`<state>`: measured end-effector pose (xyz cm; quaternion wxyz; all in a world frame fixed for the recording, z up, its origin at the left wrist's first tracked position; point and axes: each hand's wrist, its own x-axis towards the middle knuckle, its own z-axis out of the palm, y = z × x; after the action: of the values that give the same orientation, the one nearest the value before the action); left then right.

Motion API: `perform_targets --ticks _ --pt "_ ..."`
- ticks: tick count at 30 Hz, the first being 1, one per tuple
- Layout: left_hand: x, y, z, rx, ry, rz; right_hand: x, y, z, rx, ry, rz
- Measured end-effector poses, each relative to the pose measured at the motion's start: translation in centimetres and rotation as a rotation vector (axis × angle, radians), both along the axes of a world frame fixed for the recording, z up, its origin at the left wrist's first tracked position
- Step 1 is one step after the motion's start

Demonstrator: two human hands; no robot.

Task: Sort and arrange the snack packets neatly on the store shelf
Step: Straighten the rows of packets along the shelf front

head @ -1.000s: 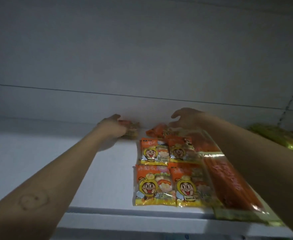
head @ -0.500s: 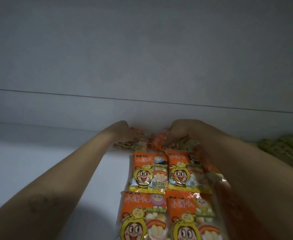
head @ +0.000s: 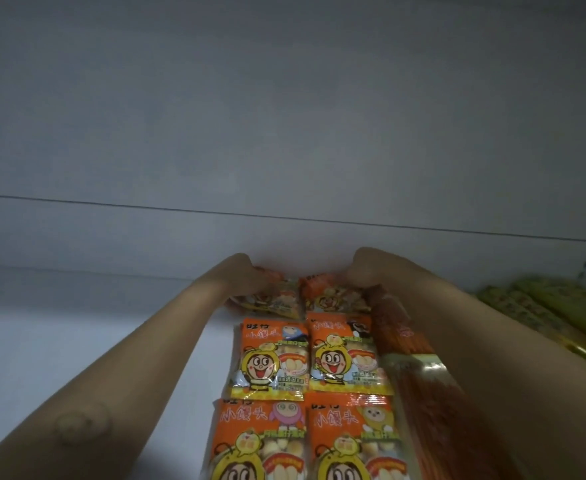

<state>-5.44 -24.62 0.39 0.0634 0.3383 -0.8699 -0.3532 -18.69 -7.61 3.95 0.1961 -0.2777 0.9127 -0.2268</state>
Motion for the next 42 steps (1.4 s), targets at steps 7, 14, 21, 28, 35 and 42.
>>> perform_targets --ticks 7,14,21,28,35,42 --pt "0.4 1.7 0.7 -0.071 0.031 -0.088 1.5 -0.2 -0.5 0.134 0.28 0.068" --pt "1.5 1.8 0.9 -0.212 0.058 -0.226 1.9 1.0 -0.5 0.108 0.463 0.227" --pt "1.5 1.5 -0.4 -0.257 0.065 -0.316 2.8 0.4 -1.6 0.208 0.473 0.356" --pt "2.6 3.6 1.5 -0.333 -0.014 -0.337 3.8 2.2 0.4 0.09 0.467 0.278" --pt "8.3 7.2 3.6 -0.409 -0.266 -0.434 8.5 8.2 1.7 0.271 0.487 0.393" --pt "8.2 8.6 1.1 -0.477 -0.276 -0.357 10.8 7.6 0.4 0.353 0.533 0.399"
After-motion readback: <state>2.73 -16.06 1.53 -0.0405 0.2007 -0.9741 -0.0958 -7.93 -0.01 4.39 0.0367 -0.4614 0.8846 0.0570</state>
